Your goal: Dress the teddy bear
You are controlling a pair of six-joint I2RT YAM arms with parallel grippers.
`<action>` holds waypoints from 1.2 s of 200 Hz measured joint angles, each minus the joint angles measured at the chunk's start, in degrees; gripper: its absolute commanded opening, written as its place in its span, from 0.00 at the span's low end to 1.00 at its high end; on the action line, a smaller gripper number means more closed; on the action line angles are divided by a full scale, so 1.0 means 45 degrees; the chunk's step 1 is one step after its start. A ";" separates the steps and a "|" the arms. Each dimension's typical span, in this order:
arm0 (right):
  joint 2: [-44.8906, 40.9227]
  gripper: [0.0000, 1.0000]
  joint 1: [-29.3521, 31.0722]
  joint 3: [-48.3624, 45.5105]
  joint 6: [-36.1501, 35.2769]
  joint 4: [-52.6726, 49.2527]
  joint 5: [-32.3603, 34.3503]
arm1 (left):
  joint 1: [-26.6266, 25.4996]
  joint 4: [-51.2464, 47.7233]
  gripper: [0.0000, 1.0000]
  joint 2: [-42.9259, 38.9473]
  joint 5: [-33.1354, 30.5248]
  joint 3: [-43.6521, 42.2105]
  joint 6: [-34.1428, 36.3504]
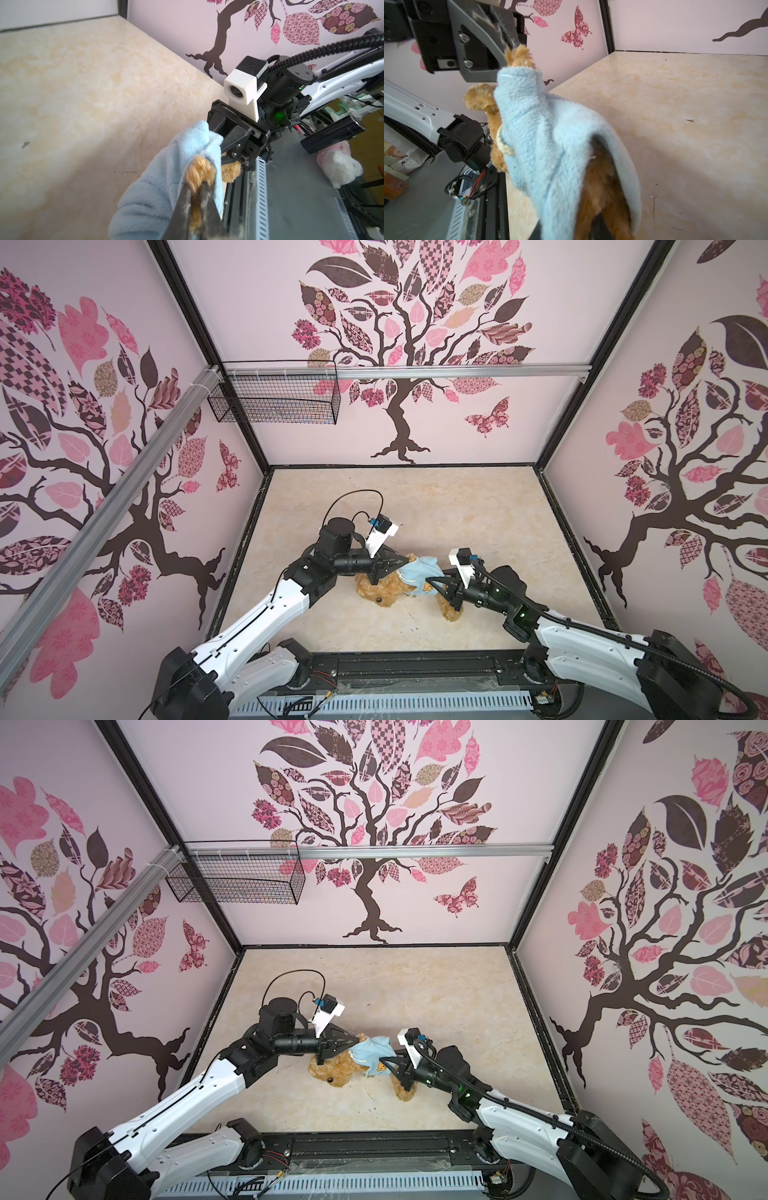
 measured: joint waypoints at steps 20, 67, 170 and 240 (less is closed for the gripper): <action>0.0044 0.02 0.0238 0.0102 -0.0704 -0.0947 0.0000 | -0.0291 -0.1734 0.32 0.0539 -0.0452 0.1282 0.1443; 0.0097 0.02 0.0559 0.0102 -0.1554 -0.1836 0.0000 | -0.0811 -0.4323 0.28 0.1593 -0.0884 0.3133 0.3517; 0.0097 0.02 0.0578 0.0102 -0.1880 -0.1938 0.0005 | -0.1977 -0.6003 0.29 0.3395 -0.1103 0.4571 0.4891; 0.0083 0.01 0.0588 0.0102 -0.1880 -0.2001 0.0005 | -0.2443 -0.6076 0.20 0.4274 -0.1292 0.4731 0.5071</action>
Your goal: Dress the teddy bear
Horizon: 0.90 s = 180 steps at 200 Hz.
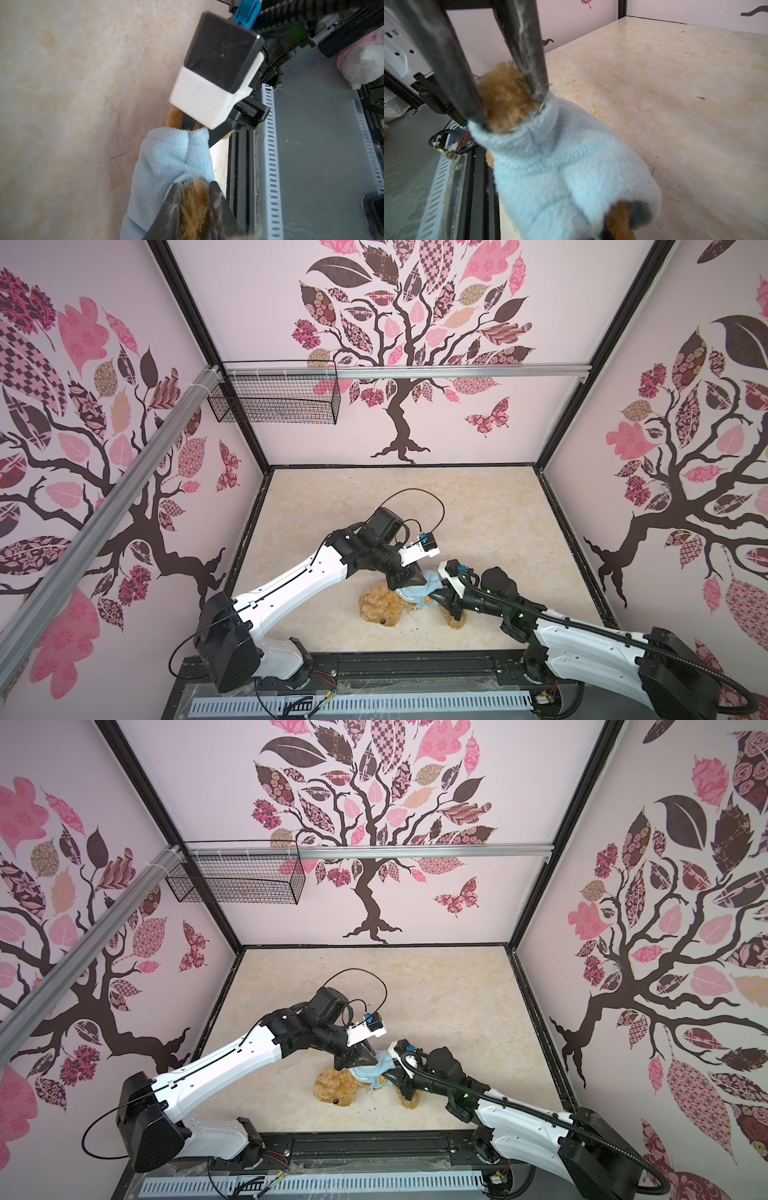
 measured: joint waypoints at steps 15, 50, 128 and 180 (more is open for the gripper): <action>-0.0029 0.01 0.0019 0.0000 0.0010 -0.0078 0.0019 | -0.0019 -0.0044 0.08 0.0073 -0.0049 0.0000 0.0000; -0.0146 0.01 0.0068 -0.0005 0.0291 -0.0189 0.0525 | 0.0015 0.0228 0.00 -0.0039 -0.0325 -0.0010 -0.0554; -0.0597 0.05 0.0068 -0.0520 0.2574 0.1768 0.2594 | 0.1846 0.8310 0.00 -0.4046 -0.0597 -0.4775 -0.8913; -0.0296 0.36 0.0141 -0.0525 0.2560 0.1355 0.2817 | 0.1768 0.8140 0.00 -0.4371 -0.1224 -0.5503 -0.8913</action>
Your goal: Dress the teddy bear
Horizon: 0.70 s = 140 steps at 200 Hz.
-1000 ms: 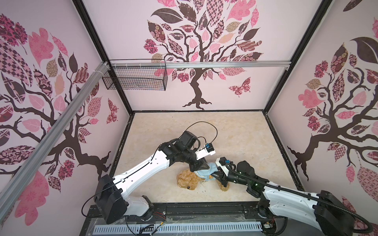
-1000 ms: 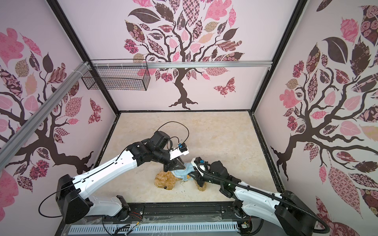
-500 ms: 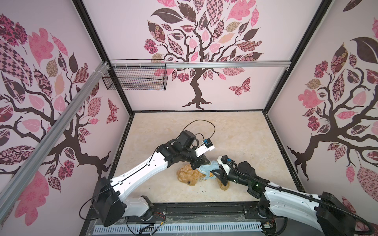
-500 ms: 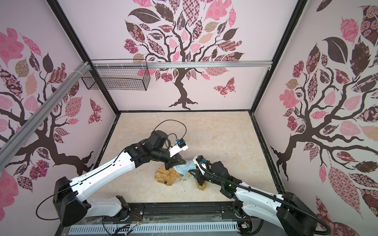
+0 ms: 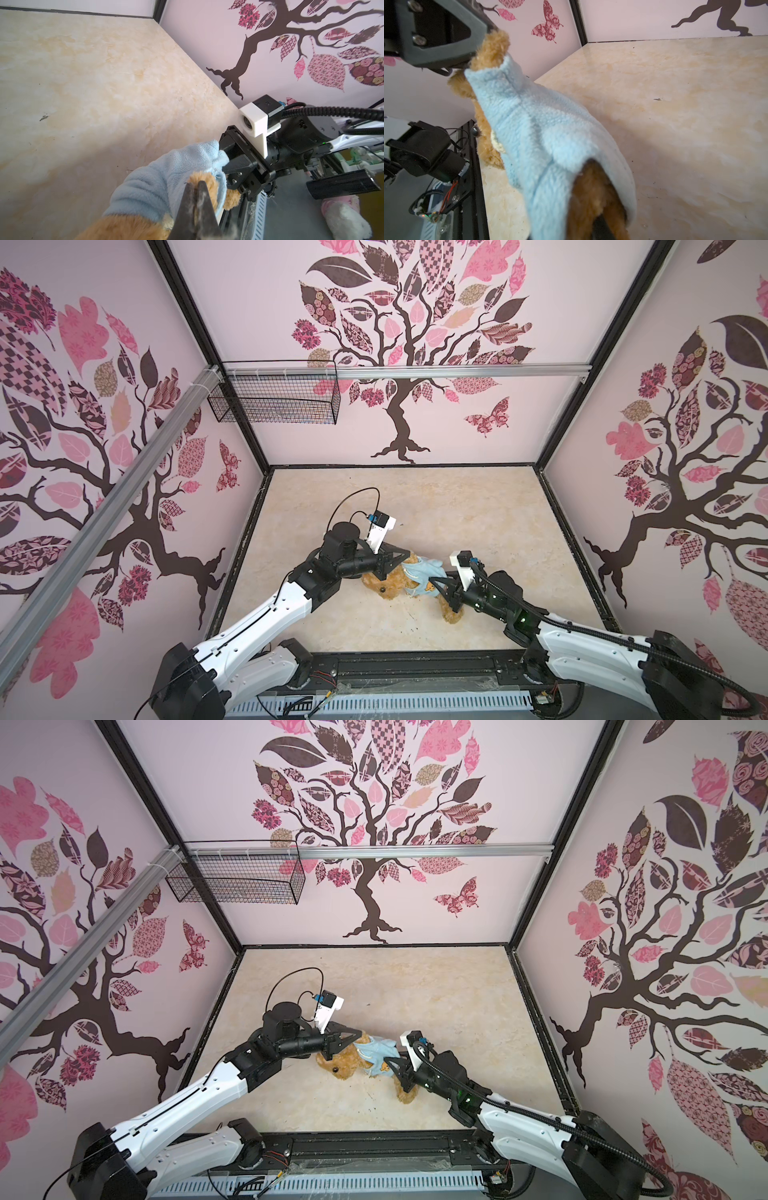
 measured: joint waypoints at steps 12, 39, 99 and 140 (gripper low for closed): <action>0.0131 0.47 0.0000 0.0257 -0.0214 -0.0539 0.0034 | -0.0146 -0.0151 0.00 0.0073 -0.0146 0.0000 0.0325; 0.0155 0.65 -0.0005 0.1137 -0.0763 -0.2424 0.0335 | -0.0442 -0.0209 0.00 0.0505 -0.0389 0.0000 0.0748; -0.0656 0.84 -0.0005 0.2992 -0.2229 -0.5333 0.0899 | -0.0549 -0.0170 0.00 0.1375 -0.0432 0.0019 0.0743; -0.0792 0.83 0.0010 0.3891 -0.2905 -0.5911 0.0860 | -0.0782 -0.0160 0.00 0.1443 -0.0491 0.0087 0.0476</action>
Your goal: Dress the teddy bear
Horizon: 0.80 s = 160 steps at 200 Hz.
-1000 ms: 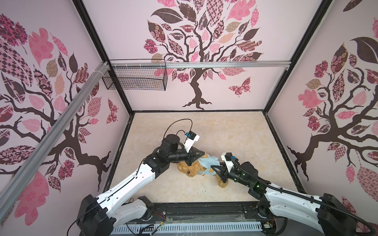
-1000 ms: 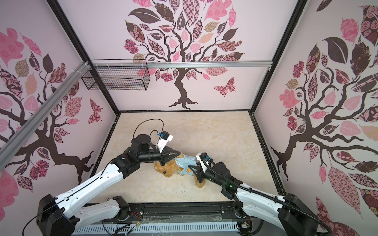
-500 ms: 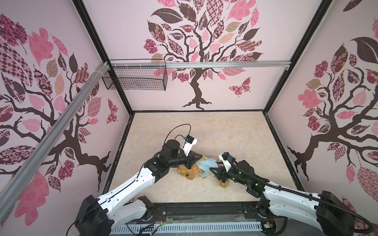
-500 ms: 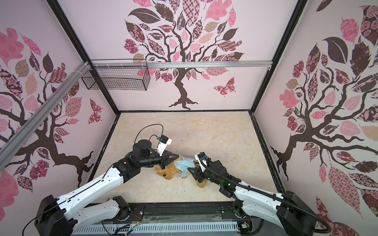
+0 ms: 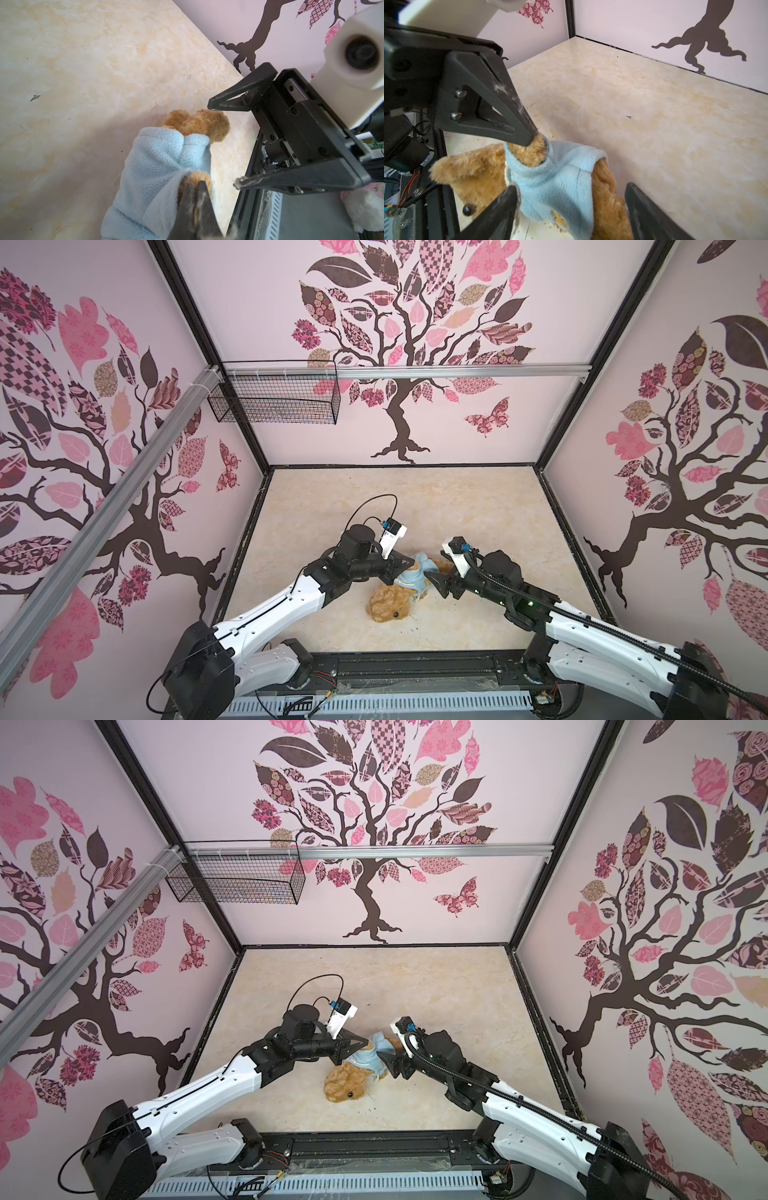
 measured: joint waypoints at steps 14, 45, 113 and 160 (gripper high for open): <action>0.0092 0.82 0.0039 0.0053 -0.0068 0.0160 -0.0131 | -0.0112 0.0005 0.00 0.0000 -0.0078 0.0000 -0.0155; 0.0811 0.78 0.0262 0.0044 -0.0029 0.1185 -0.0602 | -0.0345 0.0034 0.00 0.0039 -0.0194 0.0000 -0.0476; 0.3031 0.64 0.0665 -0.0631 0.0170 0.4401 -0.1326 | -0.0447 0.0092 0.00 0.0092 -0.0194 0.0151 -0.0986; 0.4318 0.47 0.0719 -0.1423 0.0578 0.6504 -0.0918 | -0.0452 -0.0053 0.00 0.0092 -0.0019 0.0262 -0.1360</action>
